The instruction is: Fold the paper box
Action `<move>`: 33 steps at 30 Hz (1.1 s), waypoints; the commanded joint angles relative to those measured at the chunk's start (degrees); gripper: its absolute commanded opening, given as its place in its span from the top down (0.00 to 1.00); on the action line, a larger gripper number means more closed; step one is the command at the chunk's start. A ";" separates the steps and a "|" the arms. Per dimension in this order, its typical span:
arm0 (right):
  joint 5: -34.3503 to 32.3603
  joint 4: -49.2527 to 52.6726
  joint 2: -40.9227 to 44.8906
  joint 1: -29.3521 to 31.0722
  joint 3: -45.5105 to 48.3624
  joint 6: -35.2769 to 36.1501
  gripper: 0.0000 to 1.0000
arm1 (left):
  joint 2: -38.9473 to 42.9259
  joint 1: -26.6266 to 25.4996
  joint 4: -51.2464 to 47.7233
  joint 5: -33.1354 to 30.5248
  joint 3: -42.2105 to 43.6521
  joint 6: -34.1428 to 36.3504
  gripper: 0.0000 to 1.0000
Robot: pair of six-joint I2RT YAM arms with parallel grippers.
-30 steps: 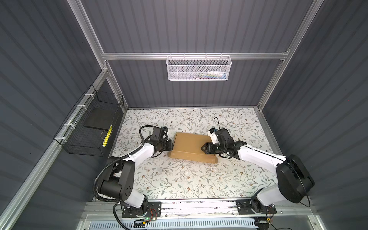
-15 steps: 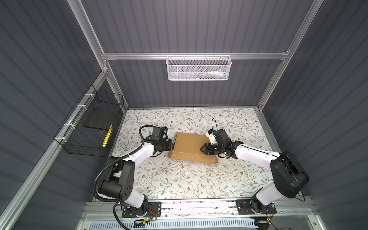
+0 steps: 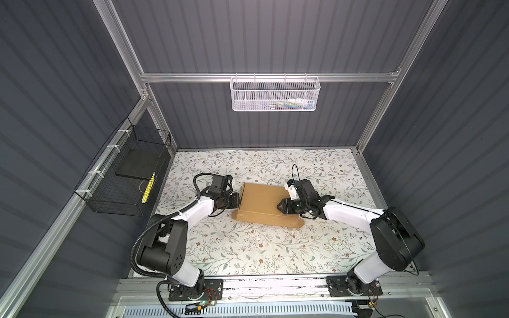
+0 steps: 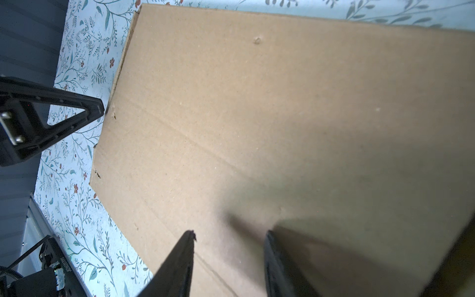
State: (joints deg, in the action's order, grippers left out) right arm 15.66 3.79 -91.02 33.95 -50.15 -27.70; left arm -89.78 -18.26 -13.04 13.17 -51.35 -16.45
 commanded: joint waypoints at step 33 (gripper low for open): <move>-1.99 2.46 12.94 -2.95 0.27 -3.69 0.30 | -1.74 0.67 5.40 4.38 1.58 -0.84 1.00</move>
State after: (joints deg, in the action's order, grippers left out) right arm 14.59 4.75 -80.29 32.58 -50.19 -30.15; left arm -92.51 -17.89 -8.82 15.55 -51.13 -16.21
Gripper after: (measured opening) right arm 0.696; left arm 0.050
